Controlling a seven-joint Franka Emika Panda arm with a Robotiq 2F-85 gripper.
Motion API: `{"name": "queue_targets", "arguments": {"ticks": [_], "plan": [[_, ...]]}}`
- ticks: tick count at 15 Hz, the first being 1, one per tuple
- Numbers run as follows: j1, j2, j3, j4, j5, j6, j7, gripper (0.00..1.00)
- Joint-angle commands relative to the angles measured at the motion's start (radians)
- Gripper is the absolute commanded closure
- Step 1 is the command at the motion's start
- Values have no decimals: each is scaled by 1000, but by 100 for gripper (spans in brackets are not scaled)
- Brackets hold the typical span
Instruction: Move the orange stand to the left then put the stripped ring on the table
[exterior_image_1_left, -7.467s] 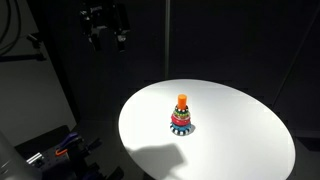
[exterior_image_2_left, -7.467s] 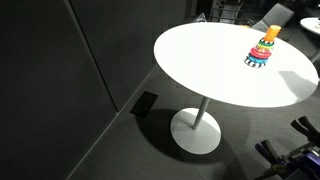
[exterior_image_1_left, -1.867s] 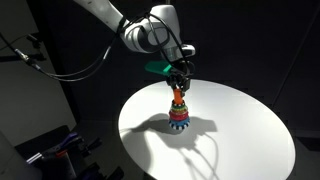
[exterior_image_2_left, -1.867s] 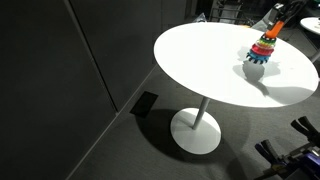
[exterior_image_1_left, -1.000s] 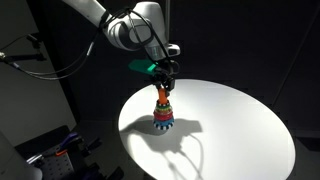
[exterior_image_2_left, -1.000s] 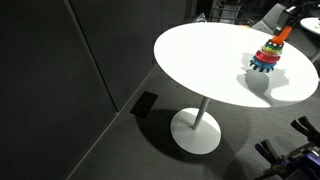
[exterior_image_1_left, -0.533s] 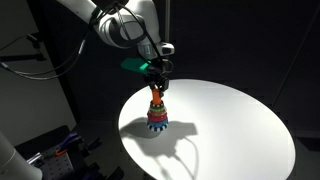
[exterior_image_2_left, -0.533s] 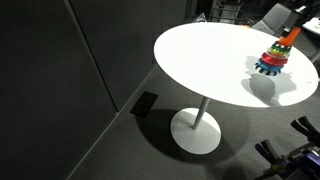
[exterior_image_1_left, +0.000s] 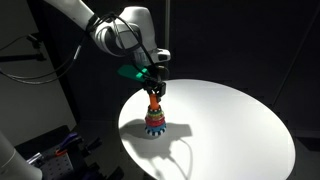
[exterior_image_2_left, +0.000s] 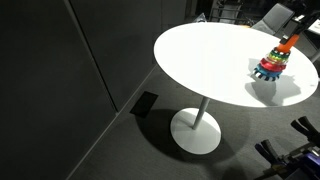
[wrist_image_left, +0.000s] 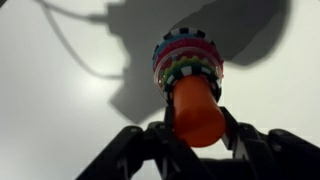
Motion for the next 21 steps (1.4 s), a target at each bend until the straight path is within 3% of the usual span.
{"name": "queue_targets", "arguments": {"ticks": [1, 2, 3, 4, 8, 21], "plan": [[-1, -6, -3, -15, 9, 26, -23, 80], [-1, -4, -3, -17, 5, 31, -20, 69], [0, -1, -2, -18, 2, 37, -16, 30], [0, 0, -2, -20, 0, 41, -15, 29], [-1, -2, -3, -21, 5, 55, -21, 1], [-3, -10, -6, -113, 8, 203, -32, 0]]}}
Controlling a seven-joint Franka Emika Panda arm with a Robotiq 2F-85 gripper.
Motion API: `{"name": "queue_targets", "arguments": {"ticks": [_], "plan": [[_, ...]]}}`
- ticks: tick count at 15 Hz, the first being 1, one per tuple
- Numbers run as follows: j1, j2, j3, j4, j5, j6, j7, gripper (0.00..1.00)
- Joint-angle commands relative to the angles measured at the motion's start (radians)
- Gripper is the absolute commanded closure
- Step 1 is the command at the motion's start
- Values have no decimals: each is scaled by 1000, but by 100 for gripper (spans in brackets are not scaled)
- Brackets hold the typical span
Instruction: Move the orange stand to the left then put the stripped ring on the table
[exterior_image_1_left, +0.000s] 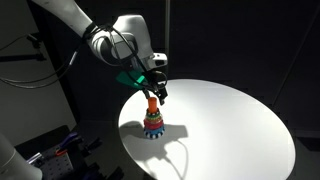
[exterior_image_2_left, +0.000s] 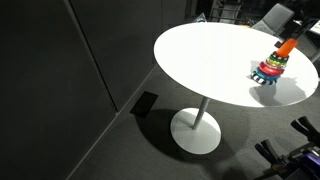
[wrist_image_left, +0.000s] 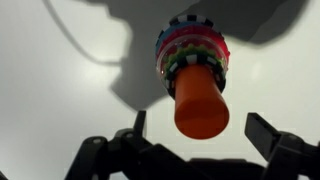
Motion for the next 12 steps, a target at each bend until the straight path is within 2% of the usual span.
{"name": "queue_targets", "arguments": {"ticks": [1, 12], "plan": [[-4, -20, -5, -48, 4, 60, -22, 0], [-15, -6, -21, -126, -29, 216, 17, 0]]}}
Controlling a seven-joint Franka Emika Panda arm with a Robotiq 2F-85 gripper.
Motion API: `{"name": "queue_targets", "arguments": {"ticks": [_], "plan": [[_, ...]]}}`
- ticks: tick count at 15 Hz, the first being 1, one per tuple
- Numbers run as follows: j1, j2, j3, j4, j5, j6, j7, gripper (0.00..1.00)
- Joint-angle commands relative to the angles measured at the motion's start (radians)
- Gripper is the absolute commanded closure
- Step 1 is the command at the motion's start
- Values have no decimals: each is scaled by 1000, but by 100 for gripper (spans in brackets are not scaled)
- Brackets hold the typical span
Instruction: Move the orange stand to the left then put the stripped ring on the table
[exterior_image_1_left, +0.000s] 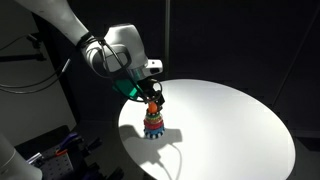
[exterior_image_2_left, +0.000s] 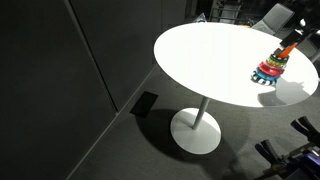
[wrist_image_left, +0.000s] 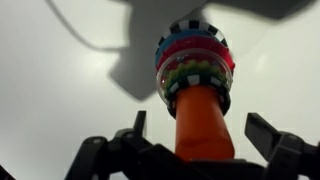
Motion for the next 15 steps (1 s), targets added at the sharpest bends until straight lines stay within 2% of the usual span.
{"name": "queue_targets", "arguments": {"ticks": [1, 15], "plan": [[-12, -11, -11, -29, -28, 50, 13, 0], [-15, 16, -17, -57, -10, 137, 9, 0]]}}
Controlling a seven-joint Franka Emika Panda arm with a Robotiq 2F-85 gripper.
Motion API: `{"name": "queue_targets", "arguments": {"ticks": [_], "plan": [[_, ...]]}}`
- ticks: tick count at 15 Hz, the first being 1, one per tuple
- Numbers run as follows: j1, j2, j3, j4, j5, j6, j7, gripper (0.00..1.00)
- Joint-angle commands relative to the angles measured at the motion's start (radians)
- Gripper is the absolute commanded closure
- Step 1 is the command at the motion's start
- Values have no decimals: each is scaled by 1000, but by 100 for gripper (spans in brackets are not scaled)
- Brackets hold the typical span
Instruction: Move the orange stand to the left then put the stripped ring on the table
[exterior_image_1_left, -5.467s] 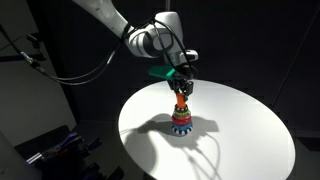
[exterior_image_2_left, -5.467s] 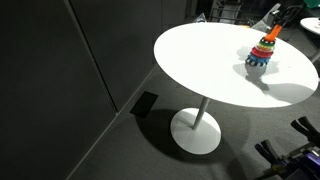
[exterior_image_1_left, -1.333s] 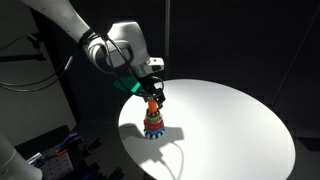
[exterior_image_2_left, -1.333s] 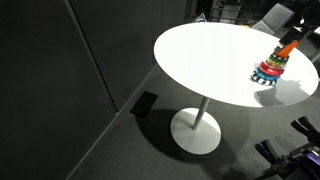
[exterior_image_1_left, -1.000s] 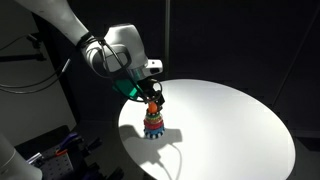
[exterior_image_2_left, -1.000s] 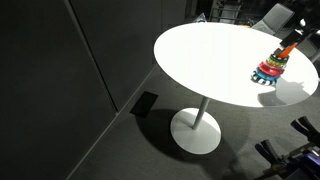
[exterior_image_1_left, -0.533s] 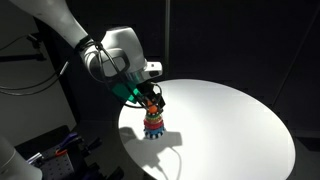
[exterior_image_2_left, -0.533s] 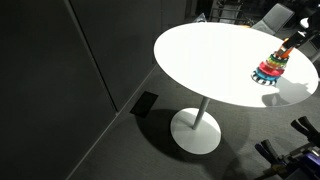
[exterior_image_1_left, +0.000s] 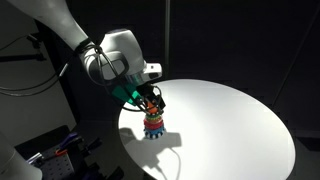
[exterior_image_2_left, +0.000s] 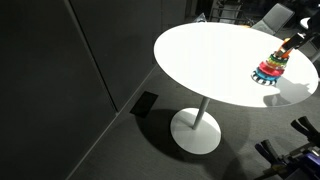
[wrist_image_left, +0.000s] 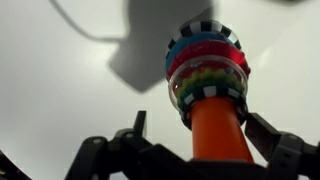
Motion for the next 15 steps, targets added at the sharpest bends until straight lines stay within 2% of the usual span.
{"name": "queue_targets", "arguments": {"ticks": [1, 5, 6, 7, 9, 12, 15], "plan": [[0, 4, 3, -12, 0, 29, 8, 0], [1, 14, 3, -13, -4, 34, 12, 0], [1, 16, 3, -13, -5, 35, 13, 3], [1, 18, 3, -13, -4, 36, 13, 26], [1, 21, 3, -13, -2, 35, 12, 32], [1, 26, 6, -9, 14, 31, 7, 58], [0, 19, 8, -7, 36, 29, -2, 60]]}}
